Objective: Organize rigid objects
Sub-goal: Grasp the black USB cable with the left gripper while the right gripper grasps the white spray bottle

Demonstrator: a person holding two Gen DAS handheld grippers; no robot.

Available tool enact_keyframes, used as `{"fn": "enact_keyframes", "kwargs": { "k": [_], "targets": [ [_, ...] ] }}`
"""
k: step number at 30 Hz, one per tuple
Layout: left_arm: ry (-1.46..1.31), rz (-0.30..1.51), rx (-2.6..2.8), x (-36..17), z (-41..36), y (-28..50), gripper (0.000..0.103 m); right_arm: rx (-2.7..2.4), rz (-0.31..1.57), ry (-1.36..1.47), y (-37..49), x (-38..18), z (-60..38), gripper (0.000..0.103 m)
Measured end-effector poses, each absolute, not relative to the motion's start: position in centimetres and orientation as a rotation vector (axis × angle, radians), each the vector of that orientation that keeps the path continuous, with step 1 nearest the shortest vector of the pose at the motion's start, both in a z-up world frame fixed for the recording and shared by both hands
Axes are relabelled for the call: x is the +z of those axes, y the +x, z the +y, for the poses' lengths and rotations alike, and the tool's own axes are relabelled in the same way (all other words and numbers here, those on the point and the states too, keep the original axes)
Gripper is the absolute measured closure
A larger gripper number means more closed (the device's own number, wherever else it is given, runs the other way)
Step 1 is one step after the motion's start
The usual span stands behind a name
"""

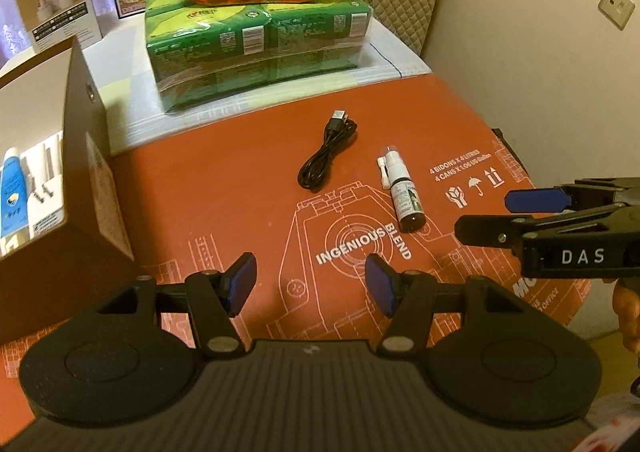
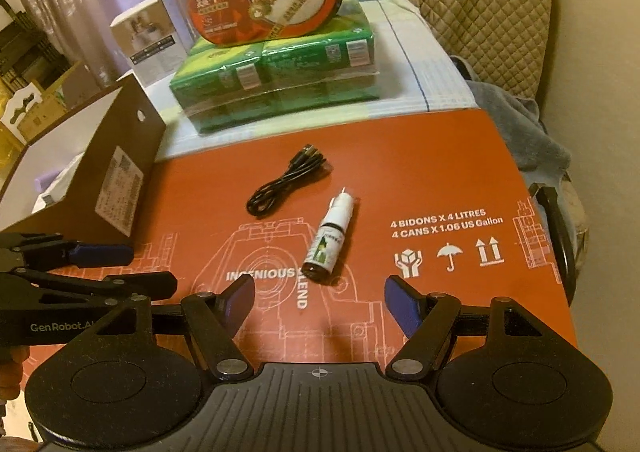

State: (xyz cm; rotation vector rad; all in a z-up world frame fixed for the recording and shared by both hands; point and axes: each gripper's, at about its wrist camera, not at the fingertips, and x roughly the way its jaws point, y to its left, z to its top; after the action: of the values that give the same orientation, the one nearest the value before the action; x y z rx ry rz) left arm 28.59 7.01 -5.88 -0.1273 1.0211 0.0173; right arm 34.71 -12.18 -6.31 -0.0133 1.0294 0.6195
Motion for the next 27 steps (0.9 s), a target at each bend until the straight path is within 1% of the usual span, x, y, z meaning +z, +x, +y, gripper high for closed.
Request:
{"fn": "enact_keyframes", "kwargs": {
  "k": [3,5,8,21,24,27],
  "targets": [
    [-0.114,1.026,0.018,-6.3,6.9,29.6,0.047,0.622,1.017,-0.023,35.5,-6.9,-11.8,0.034],
    [-0.107,1.030,0.018,-6.7,6.9,30.4,0.047,0.632,1.003,-0.035,36.0,-7.3,-11.3,0.042],
    [-0.101,1.041,0.021,-7.4,6.9,31.2,0.047,0.636,1.008,-0.052,36.9,-8.3,-10.4,0.050],
    [-0.080,1.066,0.018,-9.7,7.0,33.4,0.047,0.646,1.059,-0.065,39.2,-11.4,-8.8,0.060],
    [-0.074,1.058,0.007,-10.1,7.0,33.8,0.048,0.646,1.059,-0.071,39.4,-11.9,-8.7,0.065],
    [-0.060,1.049,-0.006,-10.4,6.8,34.2,0.051,0.645,1.061,-0.076,39.7,-12.4,-8.7,0.072]
  ]
}}
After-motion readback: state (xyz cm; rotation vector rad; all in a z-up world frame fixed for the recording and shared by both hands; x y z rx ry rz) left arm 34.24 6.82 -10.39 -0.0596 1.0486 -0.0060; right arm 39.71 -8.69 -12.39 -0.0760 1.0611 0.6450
